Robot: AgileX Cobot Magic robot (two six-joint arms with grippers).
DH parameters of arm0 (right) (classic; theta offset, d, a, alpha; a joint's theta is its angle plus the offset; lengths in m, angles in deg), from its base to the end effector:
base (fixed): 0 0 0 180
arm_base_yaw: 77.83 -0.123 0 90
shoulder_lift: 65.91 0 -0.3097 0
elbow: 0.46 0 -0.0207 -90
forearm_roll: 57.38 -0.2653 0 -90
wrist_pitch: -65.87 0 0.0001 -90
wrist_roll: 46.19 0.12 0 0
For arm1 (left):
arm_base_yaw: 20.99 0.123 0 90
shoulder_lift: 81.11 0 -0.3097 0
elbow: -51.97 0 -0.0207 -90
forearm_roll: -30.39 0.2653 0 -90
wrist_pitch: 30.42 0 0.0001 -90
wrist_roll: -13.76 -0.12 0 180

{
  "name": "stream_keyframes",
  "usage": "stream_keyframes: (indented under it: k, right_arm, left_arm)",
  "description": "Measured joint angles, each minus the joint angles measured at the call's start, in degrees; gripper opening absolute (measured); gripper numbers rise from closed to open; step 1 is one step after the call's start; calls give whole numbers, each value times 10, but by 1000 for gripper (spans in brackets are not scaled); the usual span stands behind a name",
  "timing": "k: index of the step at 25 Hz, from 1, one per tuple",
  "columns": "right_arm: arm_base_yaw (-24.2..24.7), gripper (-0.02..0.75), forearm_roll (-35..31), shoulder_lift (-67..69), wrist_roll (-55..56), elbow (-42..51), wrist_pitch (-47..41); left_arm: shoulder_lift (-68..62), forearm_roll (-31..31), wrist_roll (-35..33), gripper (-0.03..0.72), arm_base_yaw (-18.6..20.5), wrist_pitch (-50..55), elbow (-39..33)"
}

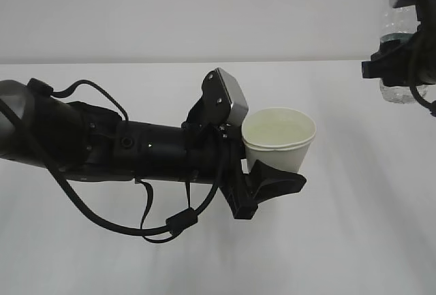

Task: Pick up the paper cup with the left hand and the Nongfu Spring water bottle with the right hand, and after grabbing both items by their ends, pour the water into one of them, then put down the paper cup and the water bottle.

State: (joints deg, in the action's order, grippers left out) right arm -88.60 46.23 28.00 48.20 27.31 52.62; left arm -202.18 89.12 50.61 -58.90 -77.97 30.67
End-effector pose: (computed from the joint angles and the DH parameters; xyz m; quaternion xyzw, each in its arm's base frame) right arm 0.3592 0.0410 0.2545 -0.0945 0.8507 -0.0910 0.5090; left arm 0.2881 -0.3202 0.1546 0.4944 0.6371 -0.3918 0.4429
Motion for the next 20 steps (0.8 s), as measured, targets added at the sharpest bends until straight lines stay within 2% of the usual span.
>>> stream_keyframes:
  k: [5,13,20]
  right_arm:
    - [0,403,-89,0,-126,0,8]
    - [18,388,-333,0,-376,-11,107]
    - [28,368,-437,0,-481,-11,140]
  left_arm:
    - [0,0,0,452,0,0,0]
    - [0,0,0,452,0,0,0]
    - [0,0,0,452,0,0,0]
